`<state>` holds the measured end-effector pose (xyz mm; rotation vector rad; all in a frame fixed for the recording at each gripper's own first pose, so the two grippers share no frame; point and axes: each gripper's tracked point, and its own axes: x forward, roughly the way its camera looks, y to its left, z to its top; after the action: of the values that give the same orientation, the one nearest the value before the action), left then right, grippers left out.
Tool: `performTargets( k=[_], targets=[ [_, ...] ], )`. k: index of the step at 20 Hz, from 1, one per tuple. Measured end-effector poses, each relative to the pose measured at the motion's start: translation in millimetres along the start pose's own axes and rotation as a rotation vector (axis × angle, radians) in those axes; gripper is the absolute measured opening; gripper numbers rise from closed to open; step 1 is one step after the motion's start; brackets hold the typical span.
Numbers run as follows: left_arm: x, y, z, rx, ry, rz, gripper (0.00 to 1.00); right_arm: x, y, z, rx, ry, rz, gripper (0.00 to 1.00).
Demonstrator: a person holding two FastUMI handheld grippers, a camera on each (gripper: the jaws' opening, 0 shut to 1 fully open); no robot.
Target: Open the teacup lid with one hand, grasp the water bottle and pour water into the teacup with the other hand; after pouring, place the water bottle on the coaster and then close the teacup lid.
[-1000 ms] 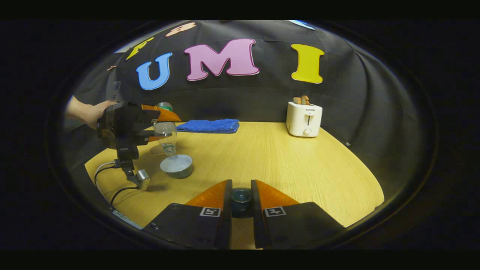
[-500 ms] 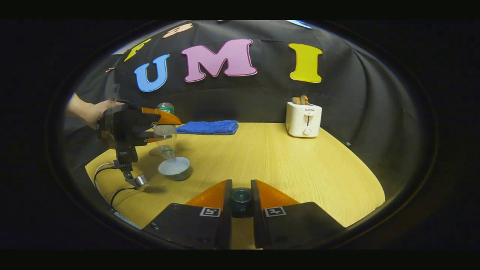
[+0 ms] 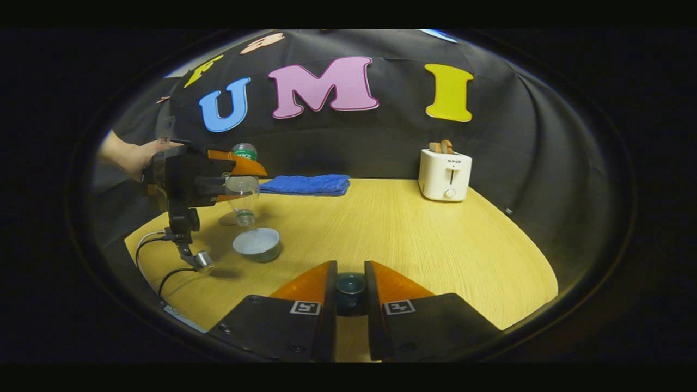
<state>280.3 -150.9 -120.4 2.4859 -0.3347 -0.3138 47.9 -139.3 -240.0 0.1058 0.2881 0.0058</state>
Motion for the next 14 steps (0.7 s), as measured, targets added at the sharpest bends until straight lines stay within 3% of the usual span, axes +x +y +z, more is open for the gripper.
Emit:
performTargets(
  k=[9,11,12,13,14],
  targets=[
    [-2,0,-2,-0.045,0.006,0.005,0.76,0,6,7,-0.016,-0.007,0.008,0.27],
    [-3,-5,-2,-0.106,0.005,-0.007,0.76,0,6,10,-0.01,-0.009,0.006,0.27],
    [-4,-5,1,-0.159,-0.01,0.002,0.76,1,7,11,0.002,-0.006,0.006,0.22],
    [-6,-6,2,-0.234,-0.013,0.005,0.76,1,8,11,0.019,-0.005,0.009,0.27],
    [-8,-9,2,-0.329,-0.016,0.0,0.76,2,10,14,0.035,-0.003,0.014,0.22]
  ],
)
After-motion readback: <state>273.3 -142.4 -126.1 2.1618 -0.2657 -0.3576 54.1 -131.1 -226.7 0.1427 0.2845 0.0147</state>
